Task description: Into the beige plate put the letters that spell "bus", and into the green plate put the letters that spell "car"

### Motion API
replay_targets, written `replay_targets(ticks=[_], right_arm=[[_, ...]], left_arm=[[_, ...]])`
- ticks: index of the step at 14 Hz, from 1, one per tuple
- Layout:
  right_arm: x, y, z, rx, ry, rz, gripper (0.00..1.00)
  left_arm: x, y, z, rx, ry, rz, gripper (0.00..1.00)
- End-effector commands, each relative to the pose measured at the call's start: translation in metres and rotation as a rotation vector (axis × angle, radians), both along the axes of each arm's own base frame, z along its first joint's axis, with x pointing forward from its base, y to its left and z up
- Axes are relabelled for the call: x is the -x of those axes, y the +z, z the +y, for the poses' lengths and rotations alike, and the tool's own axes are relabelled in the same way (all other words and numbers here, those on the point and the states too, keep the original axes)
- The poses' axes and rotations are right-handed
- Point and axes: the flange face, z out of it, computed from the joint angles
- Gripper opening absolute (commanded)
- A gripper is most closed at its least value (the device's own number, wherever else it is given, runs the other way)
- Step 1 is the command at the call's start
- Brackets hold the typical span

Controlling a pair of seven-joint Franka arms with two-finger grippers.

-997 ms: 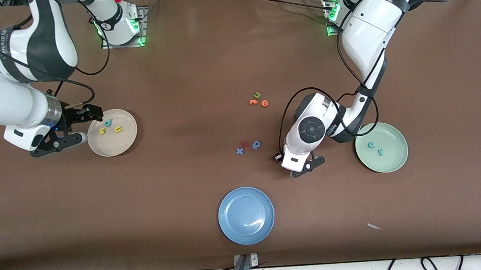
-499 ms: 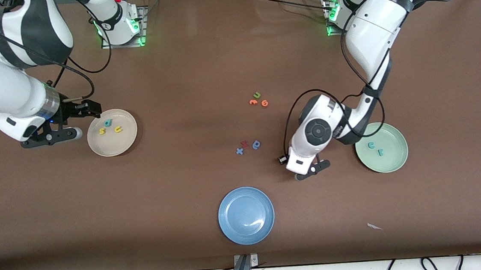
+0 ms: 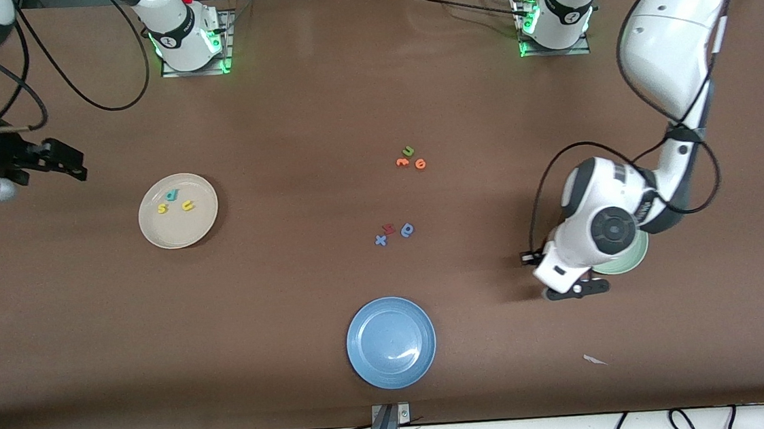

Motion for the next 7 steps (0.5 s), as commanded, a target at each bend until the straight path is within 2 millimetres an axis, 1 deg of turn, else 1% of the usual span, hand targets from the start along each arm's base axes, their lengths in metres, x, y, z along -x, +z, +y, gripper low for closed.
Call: replay_targets(ticks=[1,3,4,6,7], right_arm=[[0.021,0.006,0.015,0.011,-0.002,0.009,1.0],[0.018,0.008,0.014,0.019,-0.005,-0.014,1.0],[0.016,0.008,0.014,0.018,-0.006,-0.025,1.0],[0.01,0.004,-0.001,0.003,-0.028,-0.022,1.0],[0.007,0.004,-0.006,0.007,-0.026,-0.03,1.0]], left_arm=[[0.02,0.016,0.045,-0.023,-0.124,0.022,0.2],[0.033,0.025,0.073,-0.034,-0.157,0.011,0.2],[0.042,0.025,0.082,-0.033,-0.16,-0.009,0.2],[0.062,0.017,0.097,-0.027,-0.166,-0.049,0.2],[0.072,0.013,0.114,-0.034,-0.17,-0.066,0.2]])
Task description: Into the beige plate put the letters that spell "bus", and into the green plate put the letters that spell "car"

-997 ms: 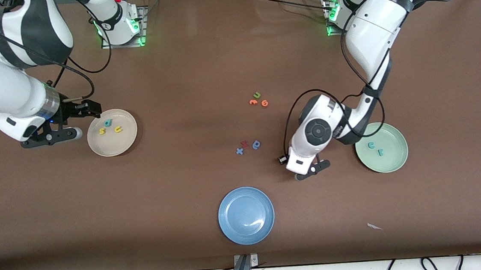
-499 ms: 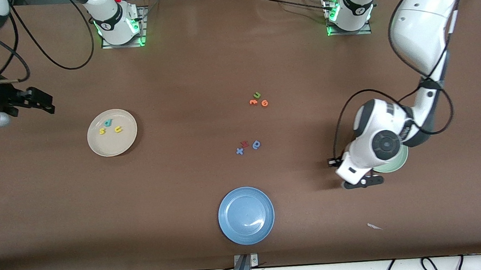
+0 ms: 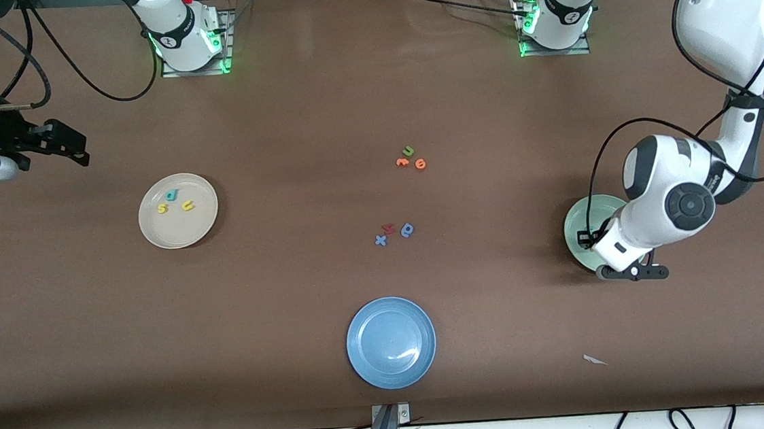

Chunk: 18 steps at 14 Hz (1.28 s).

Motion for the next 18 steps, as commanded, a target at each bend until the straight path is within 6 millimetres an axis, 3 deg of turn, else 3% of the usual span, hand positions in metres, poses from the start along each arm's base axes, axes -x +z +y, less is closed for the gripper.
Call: replay_targets(ticks=[1,4,5,6,7,9,13,18], right_arm=[[-0.002,-0.002,-0.014,0.002,-0.014,-0.01,1.0],[-0.003,-0.004,-0.013,-0.001,-0.014,-0.002,1.0],[-0.003,-0.004,-0.013,-0.001,-0.012,-0.002,1.0],[-0.003,-0.004,-0.013,-0.001,-0.012,-0.002,1.0],[-0.003,-0.003,-0.013,-0.002,-0.012,-0.005,1.0],[-0.003,-0.003,-0.006,-0.003,-0.003,-0.007,1.0],[-0.002,-0.005,-0.012,-0.001,-0.014,0.01,1.0],[-0.003,-0.006,-0.02,0.002,-0.022,0.008,1.0]], left_arm=[[0.043,0.0,0.031,-0.02,-0.044,-0.042,0.2],[0.054,-0.008,0.062,-0.032,-0.082,-0.032,0.21],[0.055,-0.009,0.07,-0.037,-0.1,-0.028,0.34],[0.055,-0.011,0.072,-0.038,-0.115,-0.02,0.75],[0.053,-0.009,0.073,-0.038,-0.12,-0.018,1.0],[0.047,0.001,0.073,-0.042,-0.108,-0.02,1.0],[0.028,0.036,0.063,-0.049,-0.108,-0.011,1.0],[0.01,0.105,0.058,-0.088,-0.091,0.125,1.0]])
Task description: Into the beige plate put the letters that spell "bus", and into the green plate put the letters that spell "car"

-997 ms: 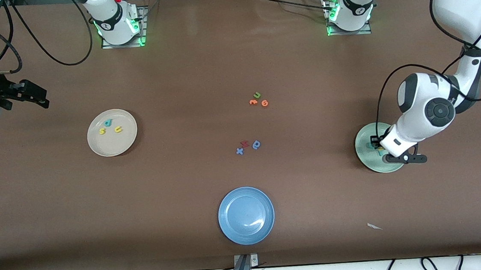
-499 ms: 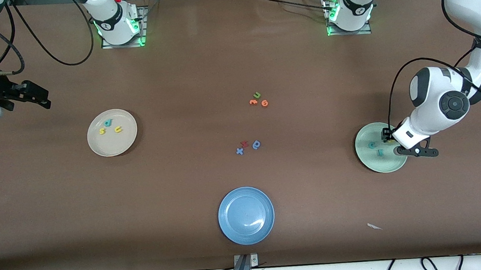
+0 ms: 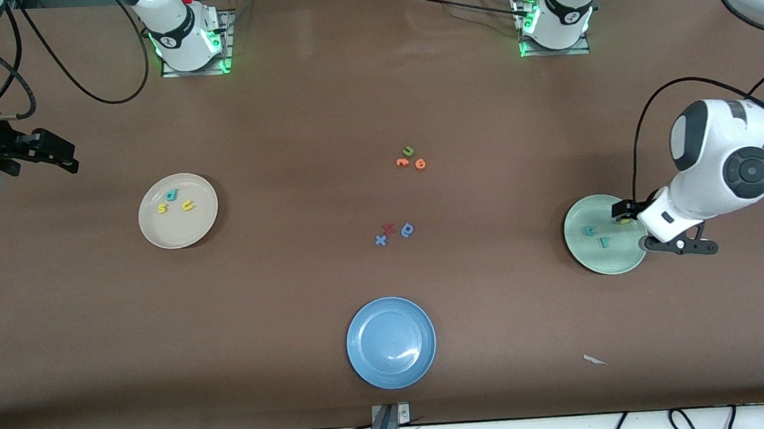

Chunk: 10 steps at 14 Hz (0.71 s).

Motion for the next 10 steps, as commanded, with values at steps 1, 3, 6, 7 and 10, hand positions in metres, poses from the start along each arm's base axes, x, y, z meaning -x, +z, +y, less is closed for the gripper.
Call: replay_targets(ticks=[1,3,6,7,10], right_arm=[[0.0,0.002,-0.004,0.01,0.003,-0.005,1.0],[-0.002,0.005,-0.001,0.005,-0.004,-0.015,1.0],[-0.004,0.003,-0.001,-0.001,-0.008,-0.018,1.0],[-0.005,0.004,-0.001,-0.001,-0.007,-0.026,1.0],[-0.005,0.005,-0.001,-0.001,0.002,-0.03,1.0]], left_arm=[[-0.008,0.039,-0.002,-0.024,0.001,0.041,1.0],[-0.002,0.067,-0.016,-0.023,-0.004,0.009,1.0],[0.016,0.114,-0.014,0.006,0.07,-0.003,1.0],[0.023,0.131,-0.018,0.004,0.067,0.0,1.0],[0.046,0.183,-0.025,0.051,0.096,-0.013,1.0]])
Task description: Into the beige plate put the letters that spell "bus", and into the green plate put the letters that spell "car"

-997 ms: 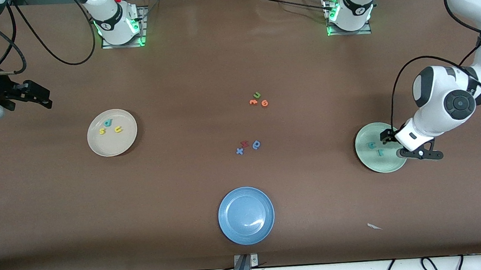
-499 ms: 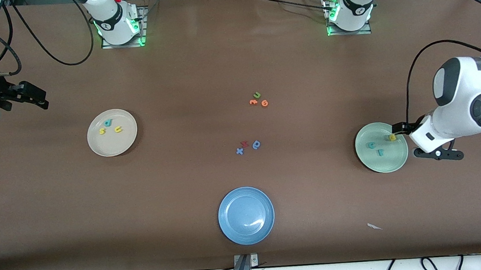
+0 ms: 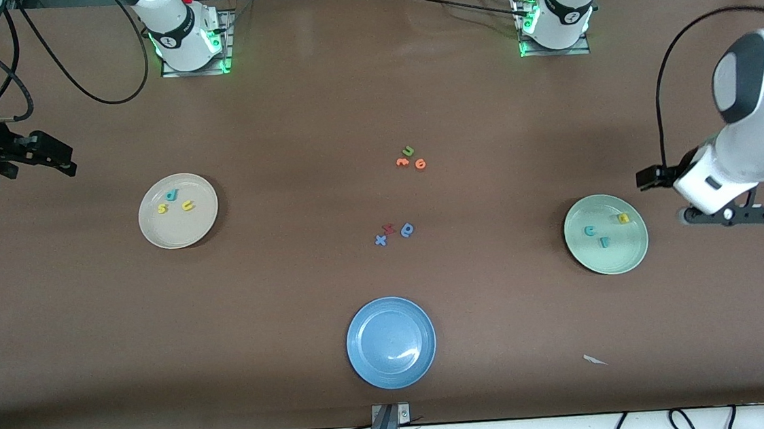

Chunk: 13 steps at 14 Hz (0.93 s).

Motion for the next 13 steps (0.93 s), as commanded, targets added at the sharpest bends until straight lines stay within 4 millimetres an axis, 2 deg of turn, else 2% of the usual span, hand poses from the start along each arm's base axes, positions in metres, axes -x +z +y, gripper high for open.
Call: replay_targets(ticks=[1,5,9,11,13], right_arm=[[-0.002,0.003,0.0,-0.004,0.0,-0.01,1.0],[-0.001,0.002,0.001,-0.008,0.005,-0.005,1.0],[-0.002,0.002,0.001,-0.013,0.009,-0.005,1.0],[-0.002,0.003,0.003,-0.007,0.013,-0.009,1.0],[-0.003,0.003,0.002,-0.011,0.011,-0.014,1.0]], left_arm=[[0.027,0.046,0.003,0.06,0.024,-0.018,1.0],[0.047,0.095,0.002,0.071,-0.048,-0.083,1.0],[0.053,0.11,0.003,0.08,-0.065,-0.109,1.0],[0.053,0.11,-0.006,0.098,-0.073,-0.114,1.0],[0.054,0.112,-0.005,0.104,-0.071,-0.117,1.0]])
